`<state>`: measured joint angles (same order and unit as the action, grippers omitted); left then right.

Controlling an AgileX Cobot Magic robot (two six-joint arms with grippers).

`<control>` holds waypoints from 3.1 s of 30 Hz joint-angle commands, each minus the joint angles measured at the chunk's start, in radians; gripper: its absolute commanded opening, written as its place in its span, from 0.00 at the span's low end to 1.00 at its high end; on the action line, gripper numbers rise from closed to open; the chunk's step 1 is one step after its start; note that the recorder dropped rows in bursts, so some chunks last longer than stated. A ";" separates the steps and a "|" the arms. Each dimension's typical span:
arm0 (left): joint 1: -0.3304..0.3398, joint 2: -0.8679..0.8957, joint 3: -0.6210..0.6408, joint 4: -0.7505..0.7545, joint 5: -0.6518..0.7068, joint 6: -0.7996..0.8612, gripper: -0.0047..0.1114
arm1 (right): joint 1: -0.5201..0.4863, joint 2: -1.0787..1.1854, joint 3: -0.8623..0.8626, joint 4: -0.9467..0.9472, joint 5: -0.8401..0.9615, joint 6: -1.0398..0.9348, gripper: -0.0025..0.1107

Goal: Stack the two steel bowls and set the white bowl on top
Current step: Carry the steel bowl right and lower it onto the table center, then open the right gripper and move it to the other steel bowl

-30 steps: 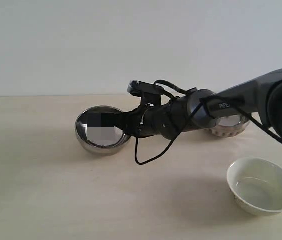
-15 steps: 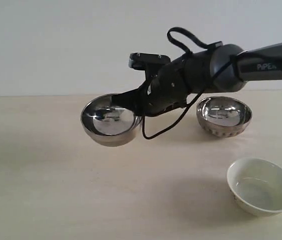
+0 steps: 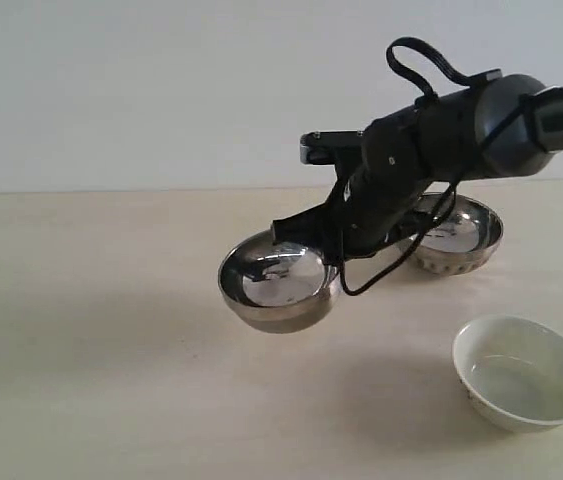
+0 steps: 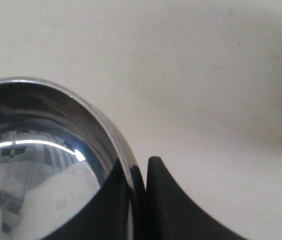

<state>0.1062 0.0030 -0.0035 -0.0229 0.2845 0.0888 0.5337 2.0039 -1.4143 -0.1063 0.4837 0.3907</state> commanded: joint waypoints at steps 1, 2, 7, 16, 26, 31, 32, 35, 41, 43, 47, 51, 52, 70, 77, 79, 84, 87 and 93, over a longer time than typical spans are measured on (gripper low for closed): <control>0.001 -0.003 0.003 -0.003 0.000 -0.011 0.08 | -0.008 -0.062 0.100 0.009 -0.085 -0.015 0.02; 0.001 -0.003 0.003 -0.003 0.000 -0.011 0.08 | -0.012 -0.067 0.118 0.009 -0.097 -0.015 0.02; 0.001 -0.003 0.003 -0.003 0.000 -0.011 0.08 | -0.035 -0.088 0.223 0.031 -0.176 -0.015 0.02; 0.001 -0.003 0.003 -0.003 0.000 -0.011 0.08 | -0.035 -0.091 0.310 0.032 -0.298 -0.005 0.02; 0.001 -0.003 0.003 -0.003 0.000 -0.011 0.08 | -0.035 -0.091 0.310 0.032 -0.292 -0.005 0.02; 0.001 -0.003 0.003 -0.003 0.000 -0.011 0.08 | -0.035 -0.091 0.310 0.032 -0.291 -0.005 0.02; 0.001 -0.003 0.003 -0.003 0.000 -0.011 0.08 | -0.035 -0.091 0.310 0.032 -0.291 -0.005 0.02; 0.001 -0.003 0.003 -0.003 0.000 -0.011 0.08 | -0.035 -0.091 0.310 0.032 -0.290 -0.004 0.02; 0.001 -0.003 0.003 -0.003 0.000 -0.011 0.08 | -0.035 -0.091 0.310 0.032 -0.296 -0.004 0.02; 0.001 -0.003 0.003 -0.003 0.000 -0.011 0.08 | -0.035 -0.091 0.310 0.032 -0.296 -0.004 0.02; 0.001 -0.003 0.003 -0.003 0.000 -0.011 0.08 | -0.035 -0.091 0.310 0.032 -0.288 0.000 0.02; 0.001 -0.003 0.003 -0.003 0.000 -0.011 0.08 | -0.035 -0.091 0.310 0.032 -0.271 0.002 0.02; 0.001 -0.003 0.003 -0.003 0.000 -0.011 0.08 | -0.035 -0.091 0.310 0.032 -0.271 0.002 0.03; 0.001 -0.003 0.003 -0.003 0.000 -0.011 0.08 | -0.095 -0.197 0.116 0.013 -0.038 -0.022 0.45; 0.001 -0.003 0.003 -0.003 0.000 -0.011 0.08 | -0.262 -0.197 0.062 0.010 0.104 -0.040 0.45; 0.001 -0.003 0.003 -0.003 0.000 -0.011 0.08 | -0.318 -0.192 0.065 0.010 0.109 -0.041 0.45; 0.001 -0.003 0.003 -0.003 0.000 -0.011 0.08 | -0.422 -0.158 0.064 0.010 0.104 -0.048 0.45; 0.001 -0.003 0.003 -0.003 0.000 -0.011 0.08 | -0.450 -0.115 0.064 0.010 0.091 -0.059 0.45; 0.001 -0.003 0.003 -0.003 0.000 -0.011 0.08 | -0.455 -0.033 0.064 0.032 0.007 -0.068 0.45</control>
<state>0.1062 0.0030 -0.0035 -0.0229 0.2845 0.0888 0.0828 1.9467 -1.3442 -0.0851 0.5368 0.3332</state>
